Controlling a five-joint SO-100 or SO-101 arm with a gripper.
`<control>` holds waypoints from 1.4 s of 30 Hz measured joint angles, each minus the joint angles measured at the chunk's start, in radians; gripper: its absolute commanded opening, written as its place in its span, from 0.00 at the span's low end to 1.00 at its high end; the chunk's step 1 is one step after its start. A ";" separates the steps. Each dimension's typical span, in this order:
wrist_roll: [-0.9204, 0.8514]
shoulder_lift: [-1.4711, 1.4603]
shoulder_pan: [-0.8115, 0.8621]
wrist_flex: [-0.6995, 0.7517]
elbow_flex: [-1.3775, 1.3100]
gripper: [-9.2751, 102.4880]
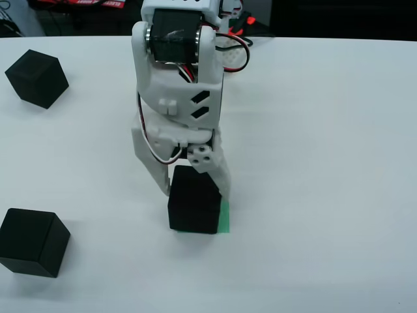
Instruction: Stack 3 Blocks on the chosen place.
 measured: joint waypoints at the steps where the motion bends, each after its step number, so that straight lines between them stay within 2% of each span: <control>1: 0.000 0.000 0.000 0.000 0.000 0.24; 24: 0.000 0.000 -0.018 -0.021 0.034 0.28; 42: 0.000 0.000 -0.011 -0.021 0.043 0.38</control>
